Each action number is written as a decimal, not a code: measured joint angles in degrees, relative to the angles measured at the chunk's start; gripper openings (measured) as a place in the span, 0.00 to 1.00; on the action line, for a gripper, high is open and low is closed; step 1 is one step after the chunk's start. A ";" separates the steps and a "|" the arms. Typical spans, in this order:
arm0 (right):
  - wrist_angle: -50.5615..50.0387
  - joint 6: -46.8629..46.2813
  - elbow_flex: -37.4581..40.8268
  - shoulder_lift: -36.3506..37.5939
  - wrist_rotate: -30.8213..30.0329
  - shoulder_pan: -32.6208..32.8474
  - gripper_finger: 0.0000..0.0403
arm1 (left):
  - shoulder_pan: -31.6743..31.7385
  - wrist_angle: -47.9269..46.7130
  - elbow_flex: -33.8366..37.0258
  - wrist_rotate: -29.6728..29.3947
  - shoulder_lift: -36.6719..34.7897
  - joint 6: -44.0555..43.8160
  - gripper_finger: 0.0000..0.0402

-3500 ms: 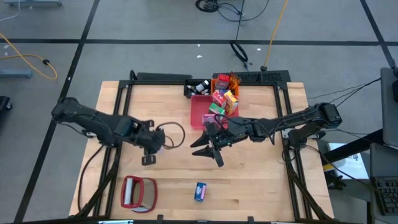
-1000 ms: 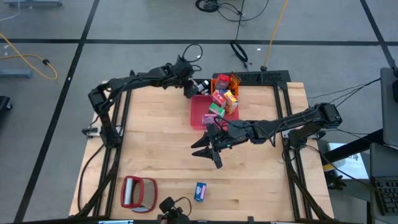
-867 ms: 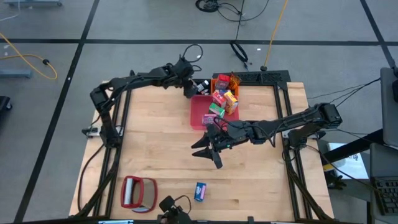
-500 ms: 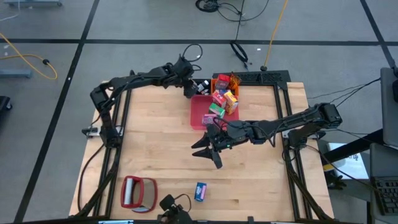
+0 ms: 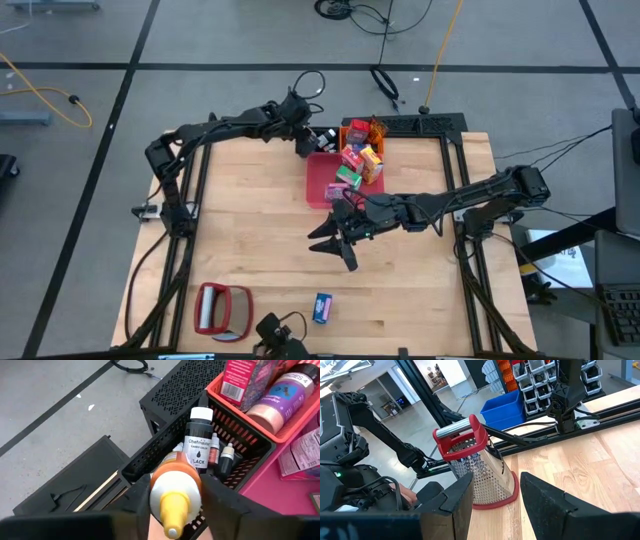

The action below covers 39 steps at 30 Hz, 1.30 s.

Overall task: Pick & Place Kitchen Items
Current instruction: Put the large yellow food coloring bottle into the black bin, then put the blue cereal box into the pink bin

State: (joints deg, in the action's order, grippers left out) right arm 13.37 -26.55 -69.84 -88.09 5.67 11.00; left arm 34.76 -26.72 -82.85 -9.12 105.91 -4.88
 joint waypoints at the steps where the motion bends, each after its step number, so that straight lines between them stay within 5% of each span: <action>1: 0.00 0.00 0.00 0.00 0.00 0.00 0.38 | 0.00 0.00 0.00 -0.32 0.00 -0.31 0.37; 6: 0.00 0.00 0.00 0.00 0.04 0.00 0.38 | 0.00 -0.06 -0.02 -1.48 0.00 -1.69 0.56; 11: 0.00 0.00 0.00 0.00 0.04 0.00 0.38 | -0.13 -0.11 -0.02 -1.42 0.00 -2.70 0.64; 29: -0.09 0.20 0.00 0.00 0.31 0.00 0.38 | -2.45 -3.36 -0.04 -1.70 -0.15 0.60 0.61; 35: -0.50 0.20 0.00 0.00 0.33 0.12 0.38 | -2.44 -6.40 -0.07 -10.18 -2.21 -1.37 0.61; 39: -1.57 0.22 0.00 0.00 0.24 0.37 0.38 | -2.42 -8.81 -0.09 -10.47 -4.80 -1.72 0.61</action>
State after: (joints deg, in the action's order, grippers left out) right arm 11.80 -26.33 -69.84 -88.09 5.91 11.38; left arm 32.34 -35.54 -82.94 -19.59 101.11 -6.60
